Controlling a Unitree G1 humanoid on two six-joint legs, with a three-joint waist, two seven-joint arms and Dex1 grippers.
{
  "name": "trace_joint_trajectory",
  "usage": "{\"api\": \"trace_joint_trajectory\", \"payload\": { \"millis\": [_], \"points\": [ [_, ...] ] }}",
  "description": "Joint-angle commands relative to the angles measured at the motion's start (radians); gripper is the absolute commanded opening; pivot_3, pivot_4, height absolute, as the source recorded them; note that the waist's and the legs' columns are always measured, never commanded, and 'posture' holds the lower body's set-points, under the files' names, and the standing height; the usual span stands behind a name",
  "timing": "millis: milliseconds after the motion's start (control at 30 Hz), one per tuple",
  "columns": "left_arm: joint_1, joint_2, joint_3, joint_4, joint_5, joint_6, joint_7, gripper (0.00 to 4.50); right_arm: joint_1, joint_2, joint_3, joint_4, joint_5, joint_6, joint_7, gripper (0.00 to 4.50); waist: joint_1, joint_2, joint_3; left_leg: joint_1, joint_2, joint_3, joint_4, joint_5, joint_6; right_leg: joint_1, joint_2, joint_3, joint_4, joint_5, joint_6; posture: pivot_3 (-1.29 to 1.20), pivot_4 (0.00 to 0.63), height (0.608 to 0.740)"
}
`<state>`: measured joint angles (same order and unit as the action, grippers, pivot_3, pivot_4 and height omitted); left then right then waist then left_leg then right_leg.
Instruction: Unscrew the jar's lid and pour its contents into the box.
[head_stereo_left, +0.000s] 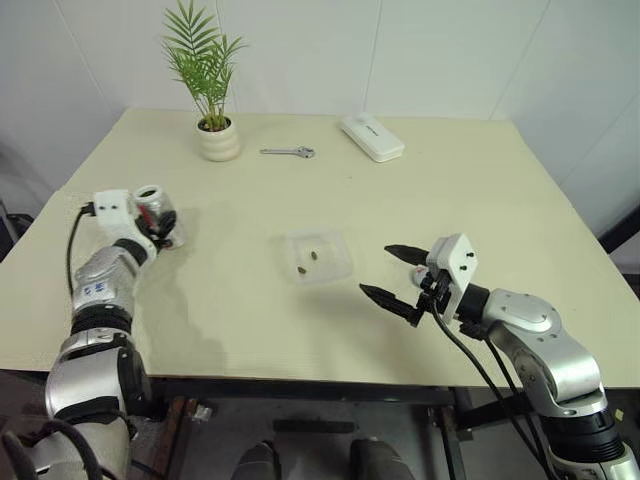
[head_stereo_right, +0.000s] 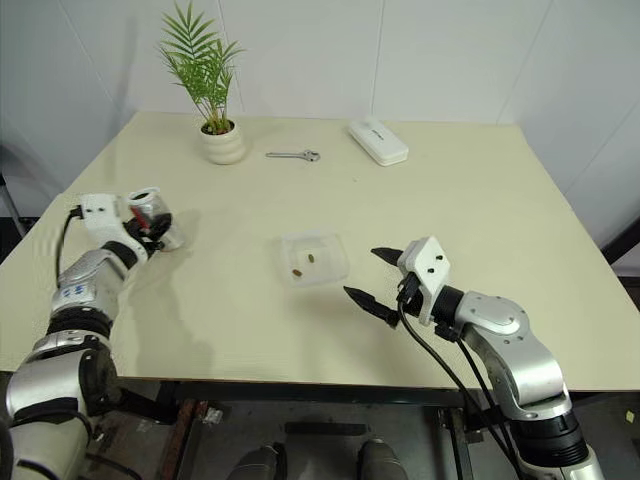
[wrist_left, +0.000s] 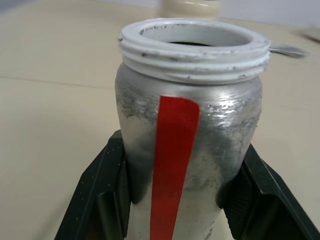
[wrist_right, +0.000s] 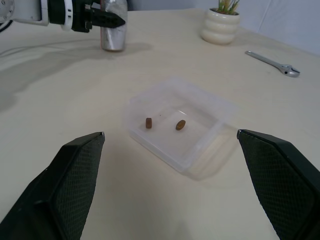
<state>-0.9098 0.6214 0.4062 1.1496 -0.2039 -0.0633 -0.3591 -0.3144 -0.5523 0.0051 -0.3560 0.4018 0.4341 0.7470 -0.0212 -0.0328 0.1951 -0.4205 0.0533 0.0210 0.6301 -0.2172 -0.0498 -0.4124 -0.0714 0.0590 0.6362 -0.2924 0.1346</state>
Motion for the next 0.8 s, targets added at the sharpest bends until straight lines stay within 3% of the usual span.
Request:
{"api": "trace_joint_trajectory", "payload": {
  "millis": [33, 67, 333, 567, 800],
  "points": [
    [0.002, 0.012, 0.022, 0.013, -0.019, -0.051, 0.025, 1.94, -0.02, -0.004, -0.004, -0.017, 0.001, -0.017, 0.006, 4.47, 0.005, 0.0, 0.0, 0.0, 0.0, 0.0, 0.0, 0.0, 0.0, 0.0, 0.0, 0.0, 0.0, 0.0, 0.0, 0.0, 0.15, 0.74],
    [0.006, 0.01, 0.022, 0.017, -0.018, -0.054, 0.029, 1.94, -0.022, -0.002, -0.003, -0.016, 0.001, -0.016, 0.006, 4.47, 0.007, 0.0, 0.0, 0.0, 0.0, 0.0, 0.0, 0.0, 0.0, 0.0, 0.0, 0.0, 0.0, 0.0, 0.0, 0.0, 0.15, 0.74],
    [0.027, 0.012, -0.045, 0.007, 0.029, -0.088, -0.005, 4.47, -0.034, -0.003, 0.003, -0.011, 0.02, 0.0, 0.034, 4.5, 0.017, 0.0, 0.0, 0.0, 0.0, 0.0, -0.001, 0.0, 0.0, 0.0, 0.0, 0.0, -0.001, 0.0, 0.0, 0.0, 0.15, 0.74],
    [0.11, 0.076, -0.1, -0.077, 0.063, -0.075, -0.086, 4.47, -0.015, -0.04, -0.036, -0.036, 0.051, 0.01, 0.068, 4.5, 0.014, 0.0, 0.0, 0.0, 0.0, 0.0, -0.002, 0.0, 0.0, 0.0, 0.0, 0.0, -0.002, 0.0, 0.0, 0.0, 0.15, 0.74],
    [0.293, 0.138, -0.109, -0.313, 0.05, -0.013, -0.188, 4.47, 0.014, -0.099, -0.094, -0.107, 0.133, 0.003, 0.136, 4.5, 0.016, 0.0, 0.0, 0.0, 0.001, 0.001, -0.003, -0.001, 0.0, 0.0, 0.0, 0.0, -0.004, 0.0, -0.001, 0.0, 0.15, 0.74]
  ]
}}
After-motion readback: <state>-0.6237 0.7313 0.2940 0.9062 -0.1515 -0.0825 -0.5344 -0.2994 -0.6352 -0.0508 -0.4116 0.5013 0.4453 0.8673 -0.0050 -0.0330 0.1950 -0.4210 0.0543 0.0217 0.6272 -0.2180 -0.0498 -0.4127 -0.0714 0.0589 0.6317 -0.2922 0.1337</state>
